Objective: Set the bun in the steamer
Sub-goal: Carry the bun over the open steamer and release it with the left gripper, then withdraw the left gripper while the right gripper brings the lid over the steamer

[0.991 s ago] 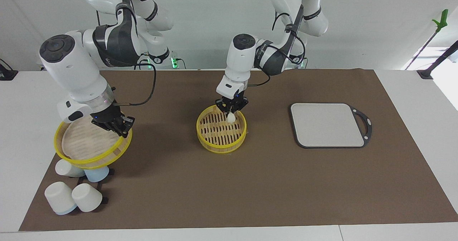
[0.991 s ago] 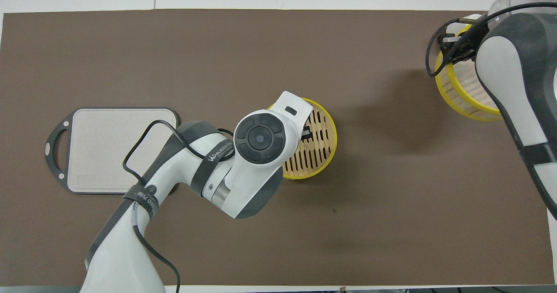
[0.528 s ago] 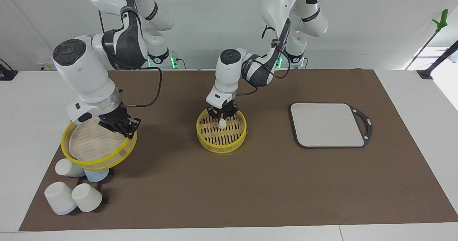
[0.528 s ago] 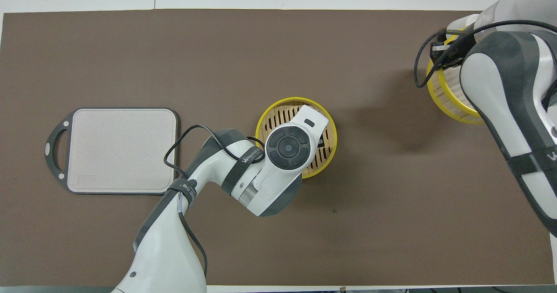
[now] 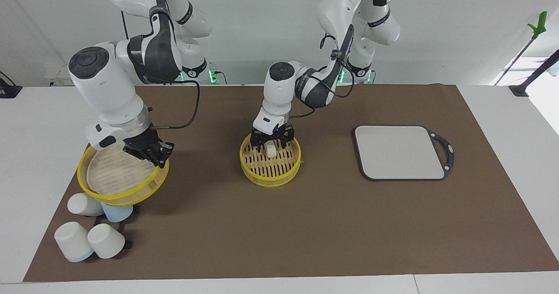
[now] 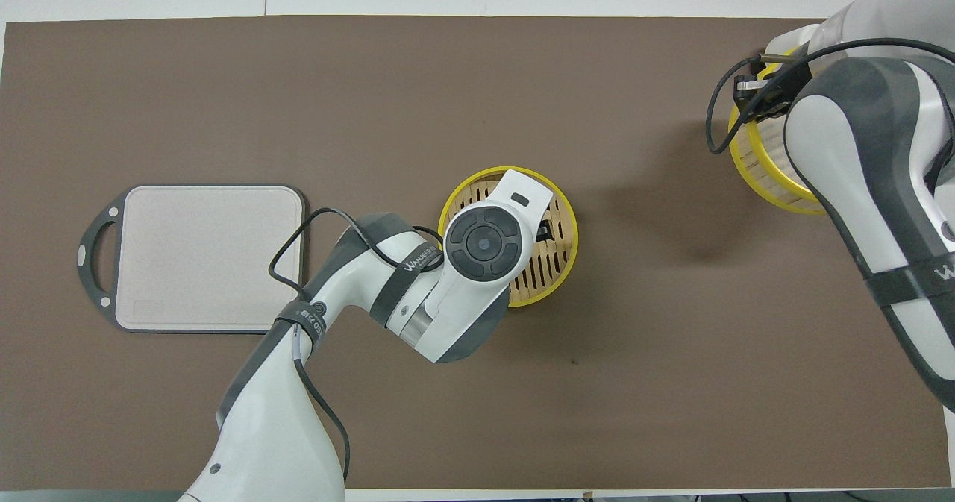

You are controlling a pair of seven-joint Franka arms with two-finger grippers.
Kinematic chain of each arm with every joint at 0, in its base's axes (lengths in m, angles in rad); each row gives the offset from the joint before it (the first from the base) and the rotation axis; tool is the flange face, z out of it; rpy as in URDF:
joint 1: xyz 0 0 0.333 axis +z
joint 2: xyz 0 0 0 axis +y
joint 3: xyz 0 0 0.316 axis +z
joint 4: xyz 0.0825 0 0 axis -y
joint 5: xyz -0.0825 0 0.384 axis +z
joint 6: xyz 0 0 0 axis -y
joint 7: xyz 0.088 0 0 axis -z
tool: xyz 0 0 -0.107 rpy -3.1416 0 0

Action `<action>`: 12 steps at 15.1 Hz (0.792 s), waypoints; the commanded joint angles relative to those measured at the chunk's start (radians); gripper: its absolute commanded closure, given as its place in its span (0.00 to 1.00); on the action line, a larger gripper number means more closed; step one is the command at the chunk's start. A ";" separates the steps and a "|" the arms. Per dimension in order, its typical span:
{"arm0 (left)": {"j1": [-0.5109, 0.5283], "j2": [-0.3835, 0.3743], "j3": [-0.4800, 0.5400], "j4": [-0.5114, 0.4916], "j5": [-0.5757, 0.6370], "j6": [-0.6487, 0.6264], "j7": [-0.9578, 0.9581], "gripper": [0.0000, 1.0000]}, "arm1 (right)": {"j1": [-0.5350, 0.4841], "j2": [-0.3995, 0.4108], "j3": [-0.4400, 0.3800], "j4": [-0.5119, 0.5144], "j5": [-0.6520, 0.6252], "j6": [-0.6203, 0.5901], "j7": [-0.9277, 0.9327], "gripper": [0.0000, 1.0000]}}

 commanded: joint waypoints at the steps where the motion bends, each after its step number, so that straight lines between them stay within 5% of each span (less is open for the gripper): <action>1: 0.038 -0.094 -0.002 -0.003 0.008 -0.104 -0.014 0.00 | -0.002 -0.035 0.005 -0.035 0.015 0.029 -0.017 1.00; 6: 0.142 -0.242 -0.002 0.008 -0.015 -0.276 -0.009 0.00 | 0.164 -0.032 0.008 -0.023 0.002 0.046 0.207 1.00; 12: 0.442 -0.413 0.001 0.013 -0.015 -0.502 0.251 0.00 | 0.466 0.011 0.002 -0.020 -0.041 0.124 0.572 1.00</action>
